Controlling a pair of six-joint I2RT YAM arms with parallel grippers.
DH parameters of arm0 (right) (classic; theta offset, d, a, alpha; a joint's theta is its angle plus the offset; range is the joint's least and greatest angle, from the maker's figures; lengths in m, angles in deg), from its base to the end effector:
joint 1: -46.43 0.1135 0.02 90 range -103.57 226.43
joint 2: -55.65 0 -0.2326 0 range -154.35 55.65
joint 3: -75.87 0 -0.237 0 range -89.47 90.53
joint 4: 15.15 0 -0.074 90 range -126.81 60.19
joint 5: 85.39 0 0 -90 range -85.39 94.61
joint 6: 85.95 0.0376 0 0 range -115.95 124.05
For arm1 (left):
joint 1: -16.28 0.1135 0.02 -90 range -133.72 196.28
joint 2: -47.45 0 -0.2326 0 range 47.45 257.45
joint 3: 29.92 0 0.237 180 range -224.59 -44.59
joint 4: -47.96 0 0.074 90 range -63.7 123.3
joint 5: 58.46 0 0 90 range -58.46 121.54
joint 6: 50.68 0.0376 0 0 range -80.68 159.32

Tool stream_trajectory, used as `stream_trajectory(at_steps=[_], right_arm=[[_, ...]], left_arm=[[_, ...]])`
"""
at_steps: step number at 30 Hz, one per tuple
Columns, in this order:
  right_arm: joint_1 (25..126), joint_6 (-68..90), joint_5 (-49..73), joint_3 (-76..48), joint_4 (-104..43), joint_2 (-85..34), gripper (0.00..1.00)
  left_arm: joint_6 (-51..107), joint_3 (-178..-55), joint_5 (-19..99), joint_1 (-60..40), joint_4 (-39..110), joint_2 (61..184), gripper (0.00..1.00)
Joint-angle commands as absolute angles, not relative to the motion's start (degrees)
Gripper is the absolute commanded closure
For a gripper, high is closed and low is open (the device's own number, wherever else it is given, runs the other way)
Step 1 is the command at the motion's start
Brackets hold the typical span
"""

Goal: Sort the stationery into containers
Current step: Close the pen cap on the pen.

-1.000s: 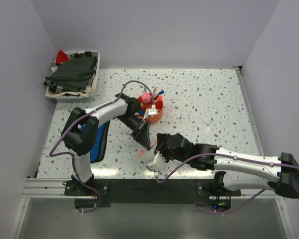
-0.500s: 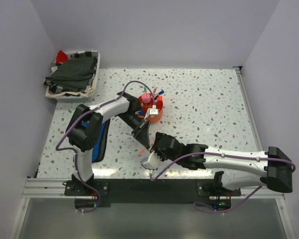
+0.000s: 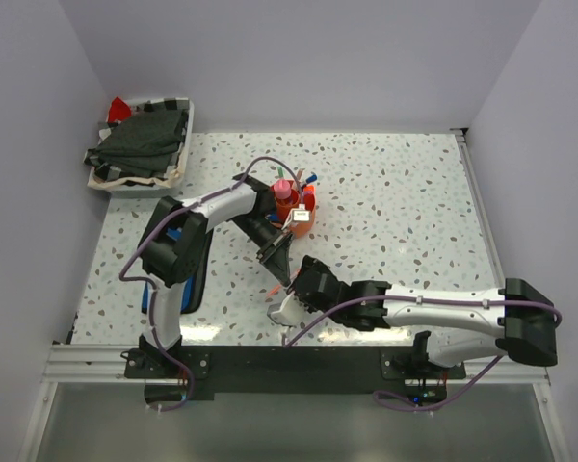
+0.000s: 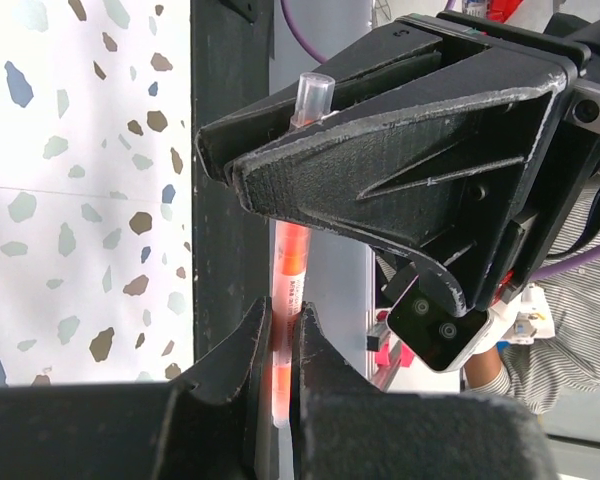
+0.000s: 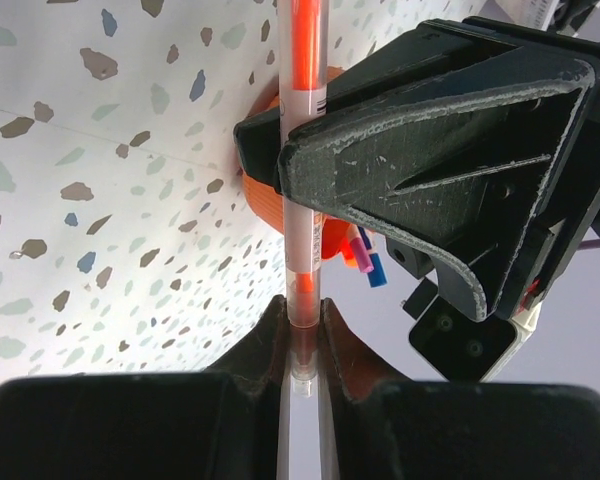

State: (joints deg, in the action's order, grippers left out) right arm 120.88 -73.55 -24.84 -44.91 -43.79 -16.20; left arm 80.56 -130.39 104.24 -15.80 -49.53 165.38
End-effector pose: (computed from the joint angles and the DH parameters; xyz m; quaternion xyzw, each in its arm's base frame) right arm 0.0873 0.2446 0.2123 -0.8296 0.3145 -0.2424 0.3925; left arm 0.2513 -0.1999 0.1707 -0.3668 -0.7073 0.5908 0.1272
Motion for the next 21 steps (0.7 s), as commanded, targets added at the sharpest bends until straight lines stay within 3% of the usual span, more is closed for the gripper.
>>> stream_trajectory(at_steps=[1,12,19,21], right_arm=[[127.7,-72.2,-11.8,-42.9,-30.3,-17.0,1.00],[130.3,-73.1,-8.5,-45.5,-17.9,-18.5,1.00],[130.4,-72.5,-18.2,-41.6,-26.8,-17.7,1.00],[130.4,-72.9,-22.8,-42.0,-28.3,-15.9,0.87]], left_arm=[[79.1,-137.4,128.7,-16.7,-42.1,166.4,1.00],[79.2,-136.7,128.0,-18.3,-41.6,165.7,1.00],[79.9,-134.8,123.8,-17.8,-42.1,162.0,1.00],[80.1,-132.7,121.9,-17.7,-42.0,159.4,1.00]])
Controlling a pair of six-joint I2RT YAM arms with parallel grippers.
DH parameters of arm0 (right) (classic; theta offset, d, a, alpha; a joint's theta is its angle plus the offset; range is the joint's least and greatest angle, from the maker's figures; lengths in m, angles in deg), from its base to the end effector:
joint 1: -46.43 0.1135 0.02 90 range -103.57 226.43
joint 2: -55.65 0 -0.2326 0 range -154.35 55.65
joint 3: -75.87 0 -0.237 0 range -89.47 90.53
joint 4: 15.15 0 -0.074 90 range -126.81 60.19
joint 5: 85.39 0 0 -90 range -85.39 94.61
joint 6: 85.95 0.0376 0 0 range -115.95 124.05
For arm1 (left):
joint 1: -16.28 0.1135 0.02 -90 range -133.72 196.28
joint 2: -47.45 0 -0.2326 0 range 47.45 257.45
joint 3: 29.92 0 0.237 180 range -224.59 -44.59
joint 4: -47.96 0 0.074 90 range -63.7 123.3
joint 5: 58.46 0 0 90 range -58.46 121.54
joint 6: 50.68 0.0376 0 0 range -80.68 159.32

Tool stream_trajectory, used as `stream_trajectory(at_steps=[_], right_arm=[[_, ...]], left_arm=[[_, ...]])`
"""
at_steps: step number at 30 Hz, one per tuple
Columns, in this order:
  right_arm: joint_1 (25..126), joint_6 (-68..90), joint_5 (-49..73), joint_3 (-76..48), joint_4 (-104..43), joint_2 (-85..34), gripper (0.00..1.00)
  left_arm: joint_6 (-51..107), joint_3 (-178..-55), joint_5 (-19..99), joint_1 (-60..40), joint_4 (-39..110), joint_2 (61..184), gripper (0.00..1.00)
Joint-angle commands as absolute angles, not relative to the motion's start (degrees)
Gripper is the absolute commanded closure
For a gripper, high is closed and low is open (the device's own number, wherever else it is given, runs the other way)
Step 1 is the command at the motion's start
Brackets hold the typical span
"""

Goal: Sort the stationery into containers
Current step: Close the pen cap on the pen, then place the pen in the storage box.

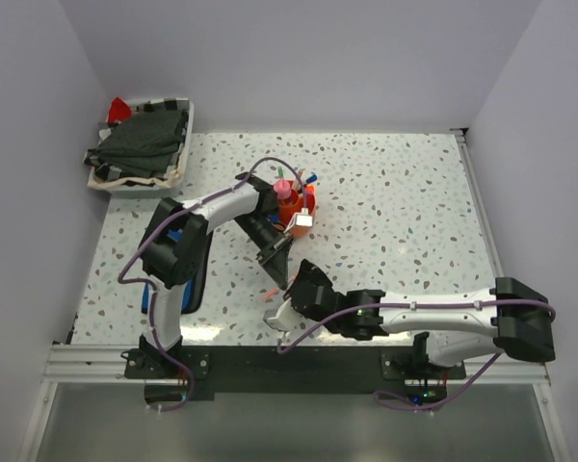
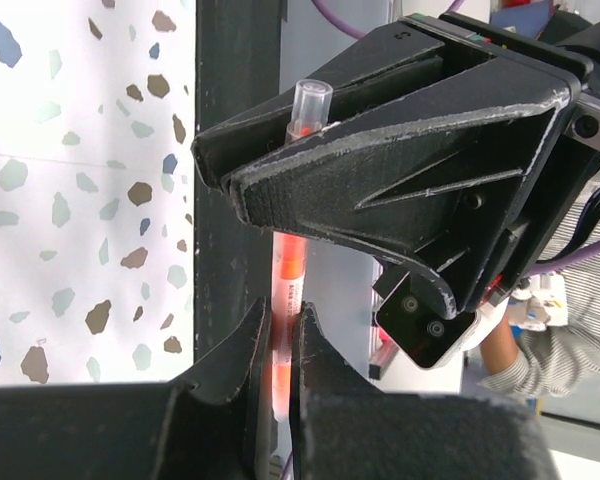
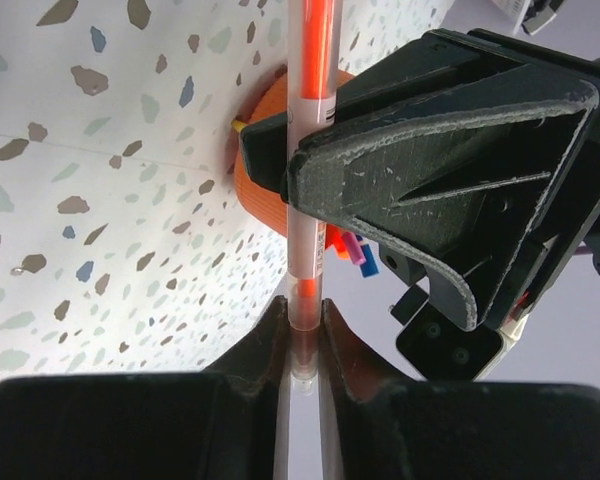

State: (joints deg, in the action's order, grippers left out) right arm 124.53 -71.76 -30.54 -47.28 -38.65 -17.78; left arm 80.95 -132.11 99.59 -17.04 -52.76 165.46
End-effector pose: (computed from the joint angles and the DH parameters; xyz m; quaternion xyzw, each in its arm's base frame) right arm 0.0750 0.2509 0.2014 -0.8132 0.3192 -0.2657 0.4077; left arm 0.2465 -0.2038 0.1755 -0.3889 -0.7183 0.5570 0.1503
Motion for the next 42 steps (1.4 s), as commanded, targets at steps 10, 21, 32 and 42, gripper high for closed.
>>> stream_trajectory(at_steps=[10,21,32,42], right_arm=[[128.3,-73.7,-32.8,-39.6,-47.5,-0.8,0.45],[111.3,-46.4,-29.6,-26.9,-55.4,8.9,0.23],[82.1,7.3,12.3,0.1,-53.0,-16.8,0.32],[67.9,30.8,36.6,-5.3,-27.5,-23.5,0.42]], left_arm=[[81.0,-122.0,116.3,-17.4,-40.3,151.9,1.00],[72.2,-140.8,108.8,-9.7,-36.0,155.6,1.00],[26.3,-135.4,94.5,-1.5,20.7,145.8,1.00],[19.6,-137.1,96.1,0.5,30.3,144.0,1.00]])
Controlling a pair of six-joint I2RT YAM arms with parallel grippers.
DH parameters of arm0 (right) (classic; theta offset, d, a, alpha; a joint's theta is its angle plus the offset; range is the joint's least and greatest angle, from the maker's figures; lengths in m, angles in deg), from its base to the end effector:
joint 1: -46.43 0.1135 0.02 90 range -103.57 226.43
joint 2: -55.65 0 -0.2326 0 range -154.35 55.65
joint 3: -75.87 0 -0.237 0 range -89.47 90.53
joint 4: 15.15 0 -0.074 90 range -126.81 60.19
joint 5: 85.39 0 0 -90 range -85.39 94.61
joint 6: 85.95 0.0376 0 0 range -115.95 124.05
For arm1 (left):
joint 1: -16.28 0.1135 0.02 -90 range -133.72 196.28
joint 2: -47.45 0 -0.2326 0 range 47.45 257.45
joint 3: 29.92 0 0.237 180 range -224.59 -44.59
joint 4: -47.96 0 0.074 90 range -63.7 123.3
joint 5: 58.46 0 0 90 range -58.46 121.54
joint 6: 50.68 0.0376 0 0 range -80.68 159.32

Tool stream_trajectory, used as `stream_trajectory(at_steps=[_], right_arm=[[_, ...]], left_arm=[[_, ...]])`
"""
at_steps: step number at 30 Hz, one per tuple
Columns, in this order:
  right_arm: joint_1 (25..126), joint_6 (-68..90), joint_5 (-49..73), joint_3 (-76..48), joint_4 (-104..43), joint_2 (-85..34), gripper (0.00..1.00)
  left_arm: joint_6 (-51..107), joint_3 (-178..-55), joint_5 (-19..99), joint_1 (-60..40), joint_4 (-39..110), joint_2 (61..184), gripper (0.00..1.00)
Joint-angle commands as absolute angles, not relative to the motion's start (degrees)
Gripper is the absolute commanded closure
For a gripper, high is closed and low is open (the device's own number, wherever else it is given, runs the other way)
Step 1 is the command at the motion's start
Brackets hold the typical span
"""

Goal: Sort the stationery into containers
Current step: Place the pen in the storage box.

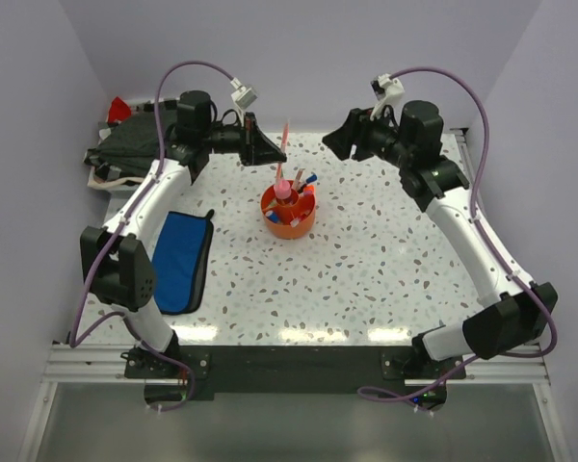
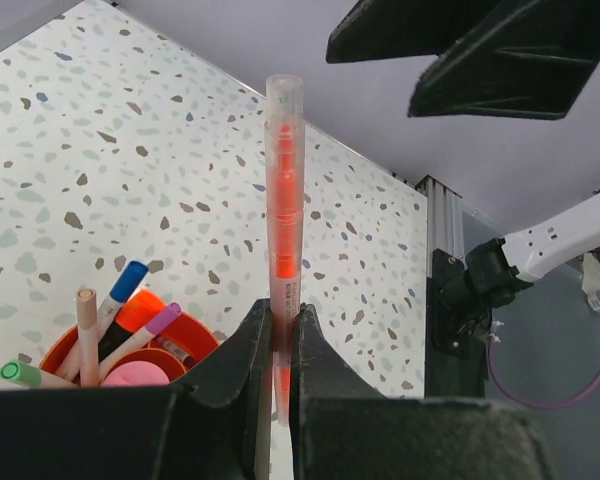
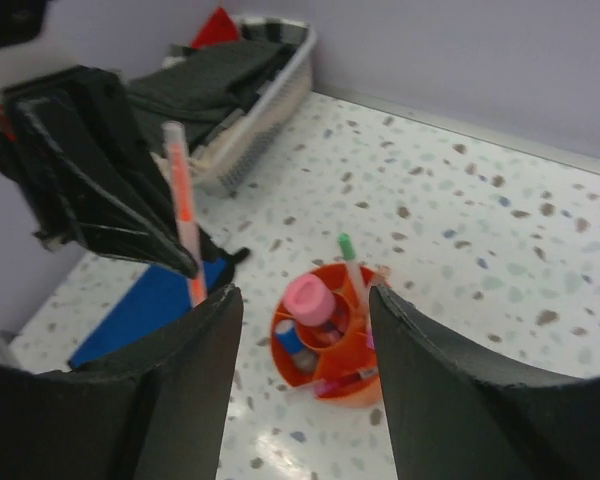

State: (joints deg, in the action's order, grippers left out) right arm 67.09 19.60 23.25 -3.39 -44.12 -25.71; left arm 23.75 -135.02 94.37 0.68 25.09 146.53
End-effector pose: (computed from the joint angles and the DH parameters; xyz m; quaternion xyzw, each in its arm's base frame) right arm 0.2921 0.1230 0.4038 -0.1380 0.7482 0.3155 0.5670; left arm 0.3567 -0.1343 0.3416 0.3108 0.6853 -0.5398 0.3774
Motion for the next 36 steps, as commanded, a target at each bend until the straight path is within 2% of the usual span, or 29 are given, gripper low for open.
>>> stream_trajectory(at_steps=[1,4,16,26,32,33,36], right_arm=[[67.9,33.7,37.6,-6.5,-24.7,-23.6,0.41],[68.2,38.2,41.3,-10.8,-13.3,-23.0,0.39],[71.6,34.5,36.8,-9.1,-14.1,-26.4,0.37],[73.0,33.7,31.8,-7.7,-12.9,-28.9,0.40],[73.1,32.1,30.6,-6.8,-13.1,-29.8,0.51],[73.1,31.9,30.6,-6.6,-13.1,-29.8,0.60],[73.2,31.3,31.0,-6.5,-12.9,-30.0,0.76]], left_arm=[[19.0,-136.8,96.7,0.4,30.9,144.2,1.00],[17.1,-136.4,97.5,0.4,32.4,144.7,1.00],[12.0,-136.2,99.0,-0.8,39.1,144.5,1.00],[10.9,-134.4,100.0,-2.7,39.6,143.1,1.00],[10.3,-134.1,100.3,-3.1,40.2,142.5,1.00],[10.3,-134.1,100.3,-3.1,40.2,142.5,1.00],[10.1,-133.7,100.4,-3.1,40.5,142.4,1.00]])
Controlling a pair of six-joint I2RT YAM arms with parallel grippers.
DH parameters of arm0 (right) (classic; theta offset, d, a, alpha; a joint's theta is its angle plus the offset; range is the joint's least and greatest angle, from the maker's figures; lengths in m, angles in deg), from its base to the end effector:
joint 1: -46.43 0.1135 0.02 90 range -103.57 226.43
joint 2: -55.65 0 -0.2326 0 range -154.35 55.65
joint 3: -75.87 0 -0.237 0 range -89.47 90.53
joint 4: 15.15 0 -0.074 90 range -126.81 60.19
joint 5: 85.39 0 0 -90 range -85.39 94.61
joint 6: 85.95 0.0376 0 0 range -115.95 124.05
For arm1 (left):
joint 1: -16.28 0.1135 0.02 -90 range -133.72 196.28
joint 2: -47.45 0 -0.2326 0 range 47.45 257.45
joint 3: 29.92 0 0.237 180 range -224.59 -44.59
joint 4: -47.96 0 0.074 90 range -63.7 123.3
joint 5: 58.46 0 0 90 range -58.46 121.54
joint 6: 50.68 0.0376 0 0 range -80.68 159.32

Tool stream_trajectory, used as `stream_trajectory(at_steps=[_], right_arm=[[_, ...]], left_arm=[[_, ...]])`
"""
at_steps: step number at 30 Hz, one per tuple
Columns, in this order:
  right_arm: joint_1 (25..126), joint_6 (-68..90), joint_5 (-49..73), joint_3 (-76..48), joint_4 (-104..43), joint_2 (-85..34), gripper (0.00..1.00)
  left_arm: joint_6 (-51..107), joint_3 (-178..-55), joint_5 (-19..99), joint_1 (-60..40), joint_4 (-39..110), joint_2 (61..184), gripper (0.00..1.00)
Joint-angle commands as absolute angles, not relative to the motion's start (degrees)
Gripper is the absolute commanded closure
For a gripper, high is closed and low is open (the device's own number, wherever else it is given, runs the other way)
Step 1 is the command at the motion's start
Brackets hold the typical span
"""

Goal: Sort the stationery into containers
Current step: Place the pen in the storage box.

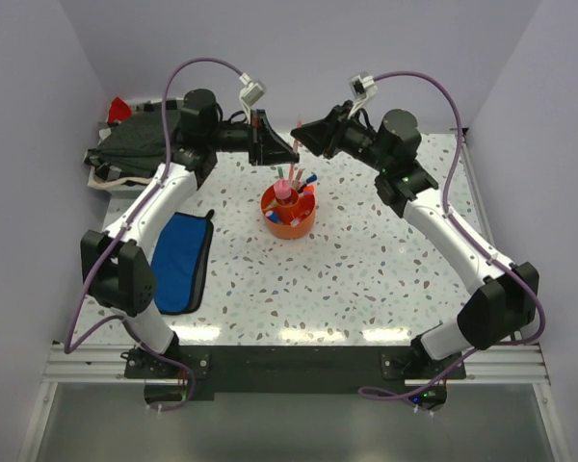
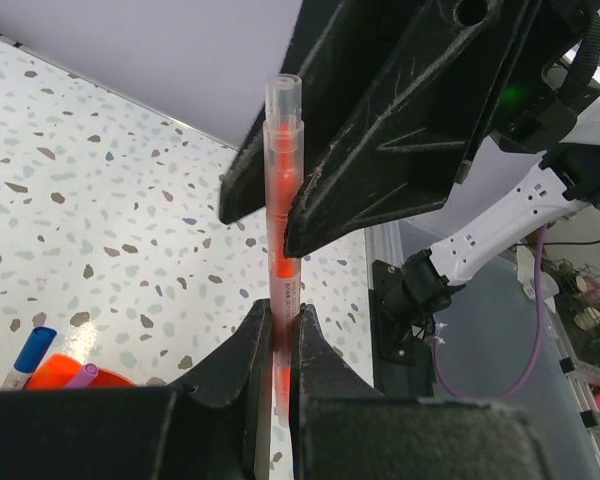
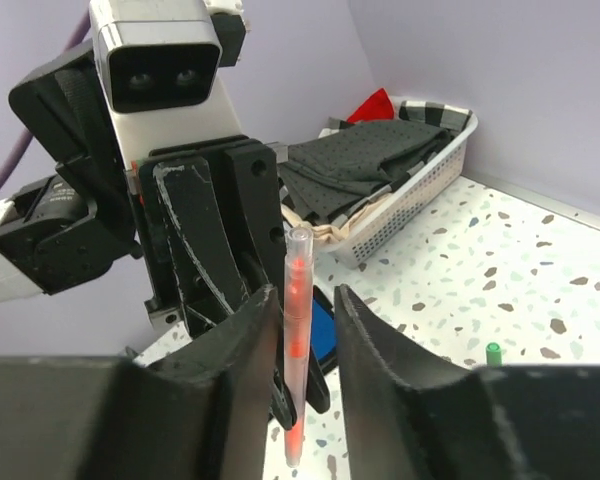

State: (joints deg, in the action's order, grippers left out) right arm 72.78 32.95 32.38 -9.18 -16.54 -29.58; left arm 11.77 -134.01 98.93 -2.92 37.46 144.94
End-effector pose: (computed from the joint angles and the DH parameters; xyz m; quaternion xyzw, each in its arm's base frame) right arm 0.2973 0.1668 0.4008 -0.1674 0.6387 0.4796 0.5780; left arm 0.3418 -0.1558 0.3653 0.3334 0.6340 -0.5975 0.3605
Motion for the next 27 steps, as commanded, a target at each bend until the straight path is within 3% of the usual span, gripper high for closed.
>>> stream_trajectory(at_steps=[1,6,9,16,22,27], right_arm=[[73.2,31.2,31.2,-6.5,-12.9,-30.0,0.78],[73.5,29.5,32.3,-6.8,-13.0,-29.9,0.98],[73.7,25.8,32.6,-6.6,-13.8,-29.6,1.00],[73.7,14.8,31.1,-9.0,-17.0,-26.1,1.00],[74.5,7.5,27.6,-17.6,-16.2,-21.3,1.00],[80.4,-7.5,24.5,-32.4,-5.0,-16.7,1.00]], left_arm=[[10.0,-133.6,100.6,-3.1,40.8,142.3,1.00],[9.3,-132.7,100.3,-3.1,41.2,142.3,1.00],[10.1,-132.1,99.1,-3.1,39.7,142.2,0.92],[27.4,-131.9,90.8,0.9,17.0,139.1,0.32],[35.4,-124.0,85.3,7.9,10.3,132.8,0.28],[35.6,-121.2,82.1,11.1,10.6,131.9,0.29]])
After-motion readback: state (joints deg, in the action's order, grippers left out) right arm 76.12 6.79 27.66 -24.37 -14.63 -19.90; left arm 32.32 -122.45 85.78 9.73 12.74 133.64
